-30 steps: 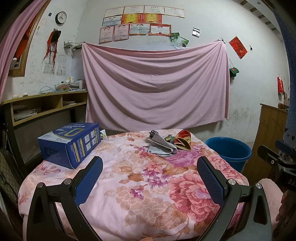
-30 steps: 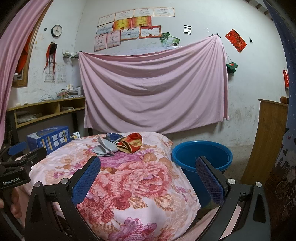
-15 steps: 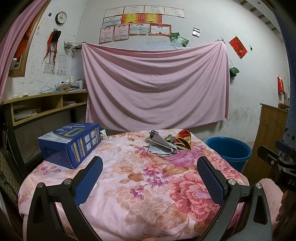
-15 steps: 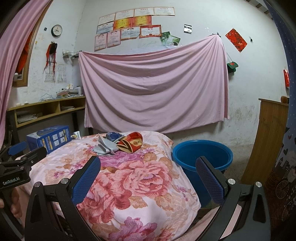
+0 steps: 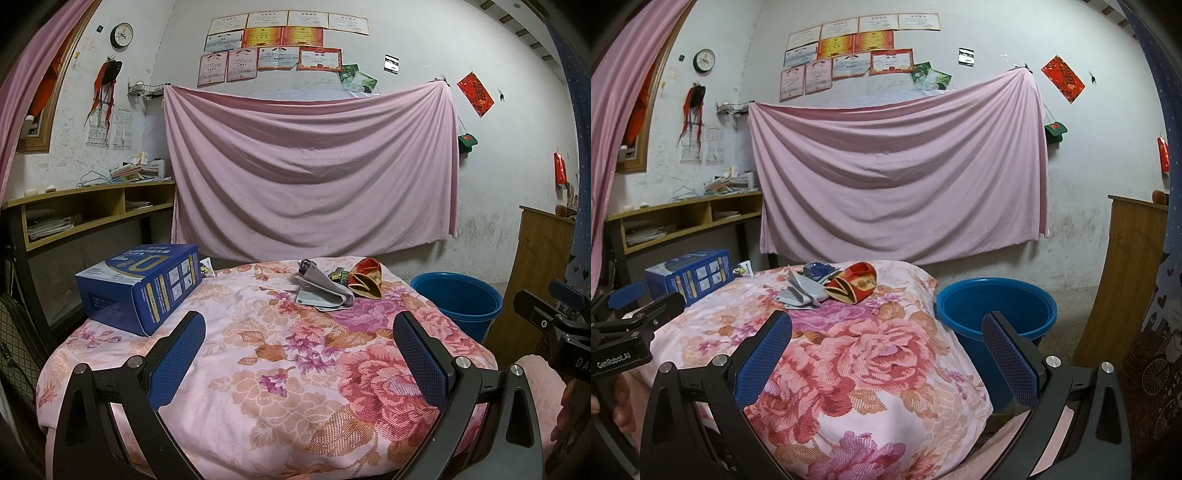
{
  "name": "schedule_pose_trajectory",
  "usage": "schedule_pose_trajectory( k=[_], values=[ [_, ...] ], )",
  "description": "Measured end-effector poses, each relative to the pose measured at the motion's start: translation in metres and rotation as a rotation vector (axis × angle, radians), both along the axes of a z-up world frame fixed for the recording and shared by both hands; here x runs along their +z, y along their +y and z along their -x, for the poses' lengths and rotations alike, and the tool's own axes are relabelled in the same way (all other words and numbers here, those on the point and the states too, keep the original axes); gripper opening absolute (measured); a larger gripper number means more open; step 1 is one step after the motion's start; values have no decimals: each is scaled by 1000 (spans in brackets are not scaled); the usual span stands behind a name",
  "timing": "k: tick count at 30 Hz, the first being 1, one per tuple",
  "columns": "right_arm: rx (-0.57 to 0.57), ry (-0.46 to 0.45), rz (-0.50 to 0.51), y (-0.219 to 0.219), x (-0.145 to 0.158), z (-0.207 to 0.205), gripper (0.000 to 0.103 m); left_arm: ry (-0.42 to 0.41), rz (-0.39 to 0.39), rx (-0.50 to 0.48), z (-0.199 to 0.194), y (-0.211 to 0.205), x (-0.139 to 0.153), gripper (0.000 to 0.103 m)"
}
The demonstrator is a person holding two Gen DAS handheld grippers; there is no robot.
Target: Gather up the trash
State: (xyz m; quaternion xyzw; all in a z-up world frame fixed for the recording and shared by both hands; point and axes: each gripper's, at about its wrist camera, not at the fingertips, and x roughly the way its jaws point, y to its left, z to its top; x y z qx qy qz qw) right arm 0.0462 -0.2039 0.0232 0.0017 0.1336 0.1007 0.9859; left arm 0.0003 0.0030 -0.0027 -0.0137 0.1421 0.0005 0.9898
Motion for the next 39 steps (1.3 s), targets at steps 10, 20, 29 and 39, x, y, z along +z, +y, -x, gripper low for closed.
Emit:
schedule_pose_trajectory(
  k=[10, 20, 29, 39],
  values=[
    [0, 2, -1, 0, 0, -1, 103, 1, 1, 1, -2, 2, -2, 100],
    [0, 3, -2, 0, 0, -1, 103, 1, 2, 0, -2, 2, -2, 100],
    [0, 4, -3, 0, 0, -1, 103, 2, 2, 0, -2, 2, -2, 100],
    [0, 6, -3, 0, 0, -1, 103, 2, 2, 0, -2, 2, -2, 100]
  ],
)
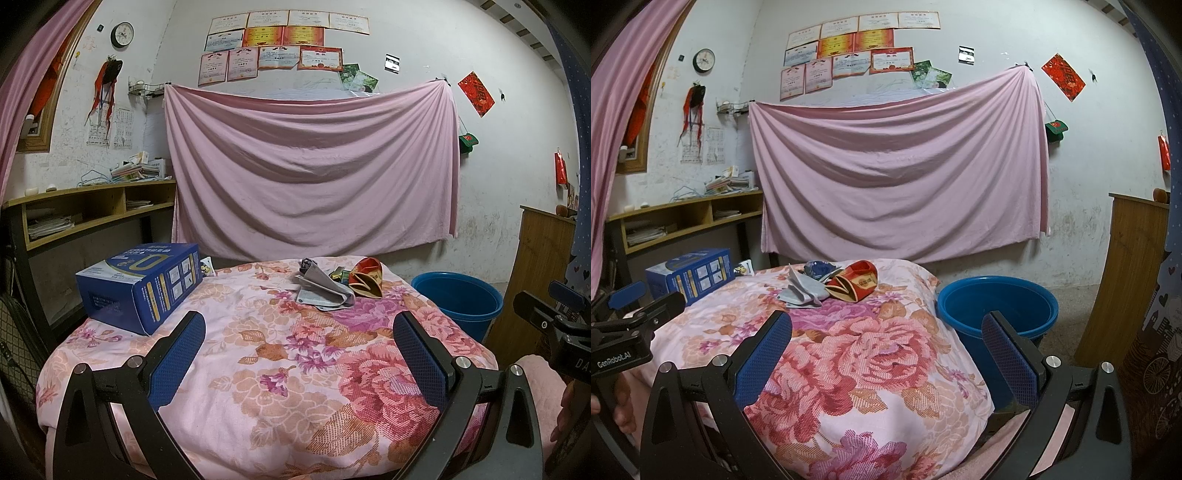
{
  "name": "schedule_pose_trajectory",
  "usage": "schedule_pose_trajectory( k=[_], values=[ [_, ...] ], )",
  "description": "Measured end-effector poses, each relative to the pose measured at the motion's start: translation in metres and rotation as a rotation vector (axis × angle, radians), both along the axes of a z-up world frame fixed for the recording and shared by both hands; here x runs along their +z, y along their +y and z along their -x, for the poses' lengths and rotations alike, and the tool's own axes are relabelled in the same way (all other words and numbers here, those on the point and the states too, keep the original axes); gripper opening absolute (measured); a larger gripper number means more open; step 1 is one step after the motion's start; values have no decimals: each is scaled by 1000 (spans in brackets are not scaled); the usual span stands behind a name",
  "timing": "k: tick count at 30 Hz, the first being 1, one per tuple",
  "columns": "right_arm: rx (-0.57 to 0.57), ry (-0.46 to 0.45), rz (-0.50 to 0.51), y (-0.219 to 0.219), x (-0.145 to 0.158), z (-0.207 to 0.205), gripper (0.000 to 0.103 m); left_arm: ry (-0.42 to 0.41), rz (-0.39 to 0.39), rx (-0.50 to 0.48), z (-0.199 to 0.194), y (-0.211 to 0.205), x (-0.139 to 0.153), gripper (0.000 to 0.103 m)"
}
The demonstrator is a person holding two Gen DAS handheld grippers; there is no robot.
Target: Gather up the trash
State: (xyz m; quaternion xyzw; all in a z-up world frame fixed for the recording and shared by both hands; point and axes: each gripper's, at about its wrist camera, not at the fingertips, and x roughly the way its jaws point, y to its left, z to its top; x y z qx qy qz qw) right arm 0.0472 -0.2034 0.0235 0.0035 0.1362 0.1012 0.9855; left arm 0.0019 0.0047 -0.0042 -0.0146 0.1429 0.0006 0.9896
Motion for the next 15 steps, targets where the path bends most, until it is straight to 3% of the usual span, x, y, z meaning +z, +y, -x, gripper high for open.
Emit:
schedule_pose_trajectory(
  k=[9, 15],
  values=[
    [15, 4, -1, 1, 5, -1, 103, 2, 20, 8, -5, 7, 2, 100],
    [39, -60, 7, 3, 22, -13, 103, -54, 35, 16, -20, 13, 16, 100]
  ],
)
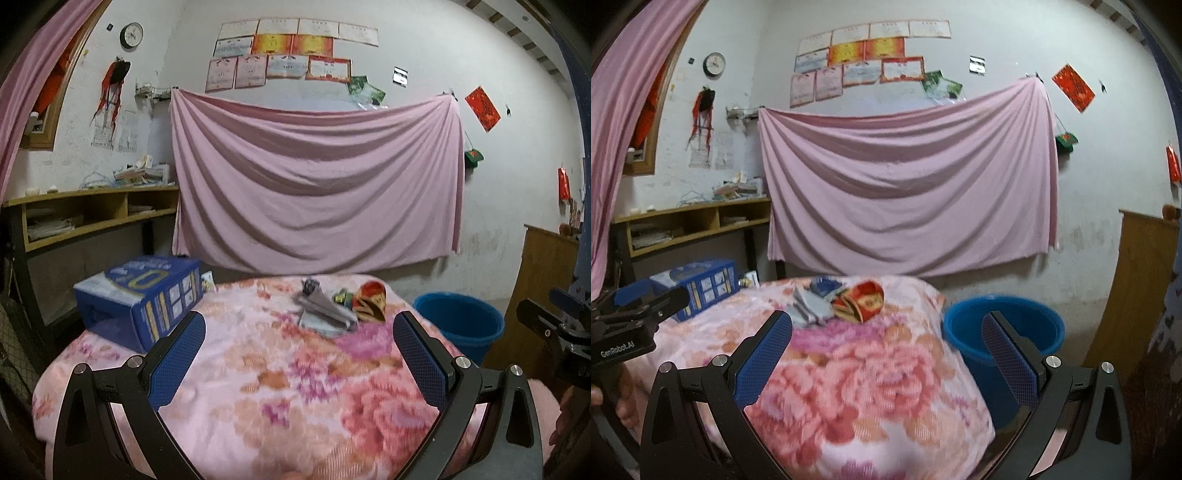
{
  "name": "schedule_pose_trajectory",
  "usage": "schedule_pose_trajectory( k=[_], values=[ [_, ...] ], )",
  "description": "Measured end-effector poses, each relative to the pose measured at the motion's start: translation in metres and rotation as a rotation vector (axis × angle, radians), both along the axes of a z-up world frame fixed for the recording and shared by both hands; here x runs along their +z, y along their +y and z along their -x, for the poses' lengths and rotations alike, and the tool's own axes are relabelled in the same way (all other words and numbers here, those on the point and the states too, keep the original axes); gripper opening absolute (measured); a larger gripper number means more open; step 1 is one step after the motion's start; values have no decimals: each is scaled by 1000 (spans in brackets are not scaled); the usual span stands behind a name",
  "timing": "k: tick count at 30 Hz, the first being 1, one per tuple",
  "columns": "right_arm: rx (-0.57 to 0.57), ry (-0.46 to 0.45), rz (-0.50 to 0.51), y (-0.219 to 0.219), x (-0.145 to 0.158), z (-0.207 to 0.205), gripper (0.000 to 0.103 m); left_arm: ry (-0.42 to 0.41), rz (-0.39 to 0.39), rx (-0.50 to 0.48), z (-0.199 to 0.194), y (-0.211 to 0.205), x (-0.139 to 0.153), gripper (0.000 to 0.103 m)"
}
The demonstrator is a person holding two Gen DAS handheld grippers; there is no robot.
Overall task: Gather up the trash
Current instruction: 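Grasp the red-and-gold box with the right tool while the left tool grasps white paper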
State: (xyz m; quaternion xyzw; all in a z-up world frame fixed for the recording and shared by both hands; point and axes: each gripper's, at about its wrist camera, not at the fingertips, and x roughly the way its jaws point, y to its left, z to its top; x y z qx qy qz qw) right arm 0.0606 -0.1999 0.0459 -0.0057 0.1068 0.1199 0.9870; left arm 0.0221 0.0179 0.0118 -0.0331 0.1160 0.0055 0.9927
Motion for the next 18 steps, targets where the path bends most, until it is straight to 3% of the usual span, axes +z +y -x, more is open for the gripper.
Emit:
schedule_pose_trajectory(
  k=[11, 18],
  values=[
    [44, -100, 3, 20, 17, -75, 103, -53, 21, 7, -66, 7, 20, 100],
    [65, 15, 44, 37, 5, -147, 103, 24, 89, 17, -125, 22, 19, 100]
  ],
)
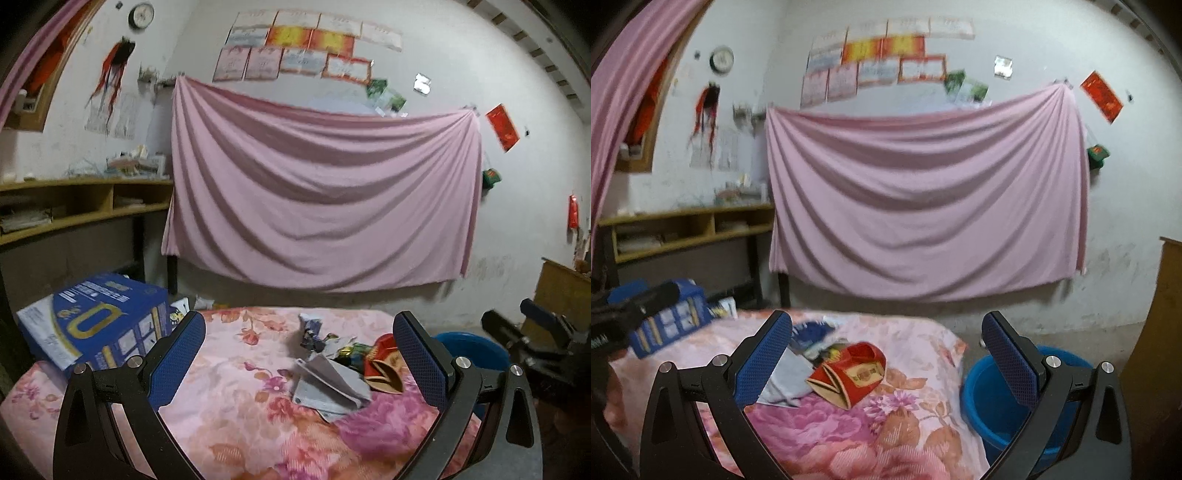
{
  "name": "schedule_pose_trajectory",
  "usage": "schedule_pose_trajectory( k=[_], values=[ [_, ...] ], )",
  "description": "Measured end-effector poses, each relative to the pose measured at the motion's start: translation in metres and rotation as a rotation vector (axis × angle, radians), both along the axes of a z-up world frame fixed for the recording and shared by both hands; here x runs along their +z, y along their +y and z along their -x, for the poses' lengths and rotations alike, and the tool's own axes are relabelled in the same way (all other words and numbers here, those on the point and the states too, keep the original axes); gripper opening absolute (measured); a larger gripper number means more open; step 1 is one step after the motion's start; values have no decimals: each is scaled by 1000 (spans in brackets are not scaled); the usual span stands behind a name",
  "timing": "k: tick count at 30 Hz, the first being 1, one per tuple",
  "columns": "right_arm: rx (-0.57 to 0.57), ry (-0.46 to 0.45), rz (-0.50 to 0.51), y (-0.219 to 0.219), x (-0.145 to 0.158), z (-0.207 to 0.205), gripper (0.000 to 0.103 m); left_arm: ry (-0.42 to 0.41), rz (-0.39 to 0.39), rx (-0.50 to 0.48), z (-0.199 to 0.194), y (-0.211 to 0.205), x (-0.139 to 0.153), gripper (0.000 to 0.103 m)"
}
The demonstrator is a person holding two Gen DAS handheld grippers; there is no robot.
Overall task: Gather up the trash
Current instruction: 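Grasp the red-and-gold box with the right tool while the left tool grasps white paper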
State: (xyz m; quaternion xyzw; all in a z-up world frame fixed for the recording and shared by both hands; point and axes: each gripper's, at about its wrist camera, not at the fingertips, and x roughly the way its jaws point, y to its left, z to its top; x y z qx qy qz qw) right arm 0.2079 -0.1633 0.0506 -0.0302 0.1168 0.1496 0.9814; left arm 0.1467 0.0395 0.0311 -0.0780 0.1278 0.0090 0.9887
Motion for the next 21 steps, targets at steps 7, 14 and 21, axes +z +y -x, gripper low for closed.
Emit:
schedule_pose_trajectory(
  k=[7, 14, 21],
  values=[
    [32, 217, 38, 12, -21, -67, 103, 174, 80, -5, -54, 14, -22, 99],
    [60, 373, 78, 28, -44, -104, 103, 319, 124, -112, -86, 9, -41, 78],
    [68, 478, 87, 36, -56, -135, 103, 440, 183, -157, -106, 2, -60, 57]
  ],
)
